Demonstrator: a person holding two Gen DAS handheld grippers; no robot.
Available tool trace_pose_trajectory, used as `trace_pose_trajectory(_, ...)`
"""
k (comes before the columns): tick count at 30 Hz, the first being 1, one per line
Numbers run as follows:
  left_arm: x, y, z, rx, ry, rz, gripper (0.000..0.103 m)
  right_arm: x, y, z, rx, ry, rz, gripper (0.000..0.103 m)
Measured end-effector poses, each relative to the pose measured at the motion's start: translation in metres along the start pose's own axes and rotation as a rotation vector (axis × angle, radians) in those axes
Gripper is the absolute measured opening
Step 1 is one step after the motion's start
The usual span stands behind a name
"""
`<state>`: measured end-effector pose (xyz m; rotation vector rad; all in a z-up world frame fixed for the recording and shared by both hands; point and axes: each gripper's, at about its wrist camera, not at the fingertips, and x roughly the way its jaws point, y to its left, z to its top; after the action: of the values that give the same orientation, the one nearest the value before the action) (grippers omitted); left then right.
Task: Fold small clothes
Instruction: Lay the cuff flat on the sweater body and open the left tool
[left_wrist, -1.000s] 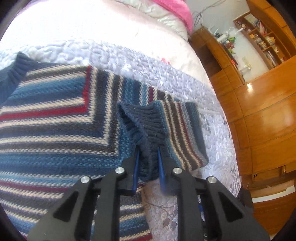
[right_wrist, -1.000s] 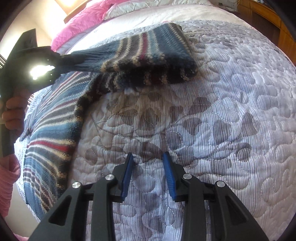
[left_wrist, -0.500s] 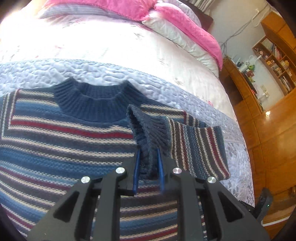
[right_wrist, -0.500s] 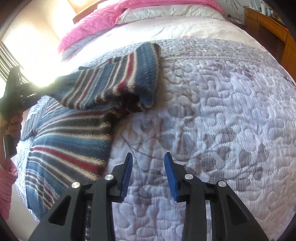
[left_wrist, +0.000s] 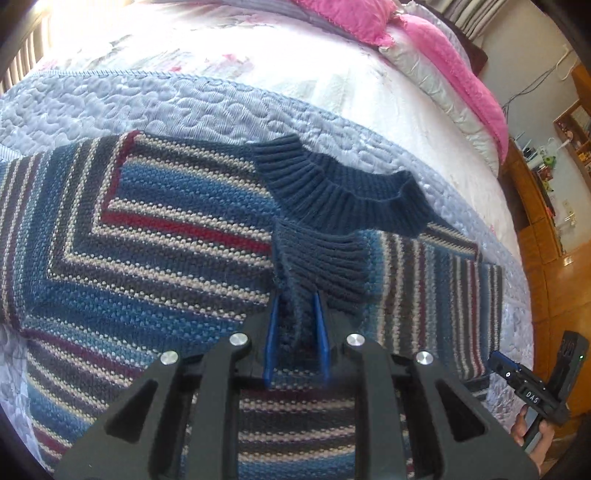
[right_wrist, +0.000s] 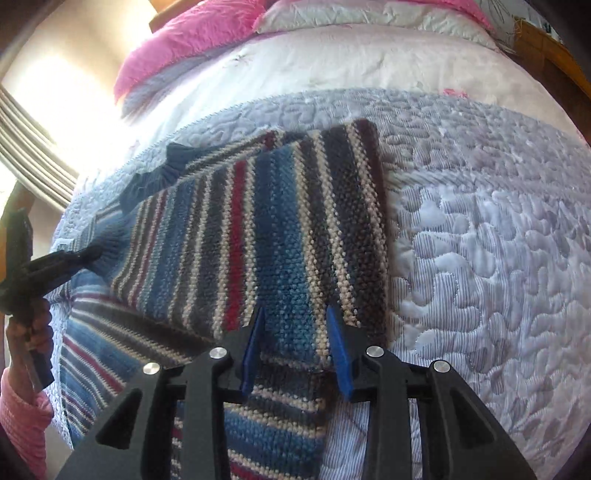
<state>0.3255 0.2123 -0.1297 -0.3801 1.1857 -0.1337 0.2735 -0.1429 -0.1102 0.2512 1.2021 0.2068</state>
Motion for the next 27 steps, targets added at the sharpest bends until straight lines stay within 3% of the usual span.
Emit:
trace_pose_trajectory(2, 0.012, 0.009, -0.003, -0.012, 0.021, 0.016, 0.021, 0.011, -0.006, -0.004, 0.035, 0.014, 0.01, 0.035)
trace_pose_trajectory(7, 0.011, 0.017, -0.008, -0.019, 0.001, 0.003, 0.024, 0.023, 0.007, -0.011, -0.022, -0.007, -0.074, 0.036)
trace_pose_trajectory(9, -0.004, 0.02, -0.01, -0.043, -0.015, 0.043, 0.027, 0.017, 0.005, -0.01, -0.003, -0.012, -0.053, 0.036)
trace_pose_trajectory(12, -0.039, 0.027, -0.011, -0.083, -0.092, 0.015, 0.037, -0.009, 0.004, -0.014, 0.033, -0.06, 0.004, 0.039)
trace_pose_trajectory(14, -0.054, 0.019, -0.011, -0.055, -0.119, 0.015, 0.042, -0.022, 0.011, -0.017, 0.022, -0.091, 0.034, 0.041)
trace_pose_trajectory(20, -0.027, -0.01, -0.015, -0.042, -0.02, -0.062, 0.044, -0.004, 0.036, -0.016, -0.021, -0.021, 0.007, 0.042)
trace_pose_trajectory(23, 0.0, -0.012, -0.02, -0.035, 0.036, -0.032, 0.041, 0.014, 0.031, -0.017, 0.007, 0.025, -0.007, 0.042)
trace_pose_trajectory(27, 0.018, -0.011, -0.022, 0.04, 0.039, -0.001, 0.038, 0.029, 0.02, -0.019, 0.046, 0.032, 0.013, 0.043)
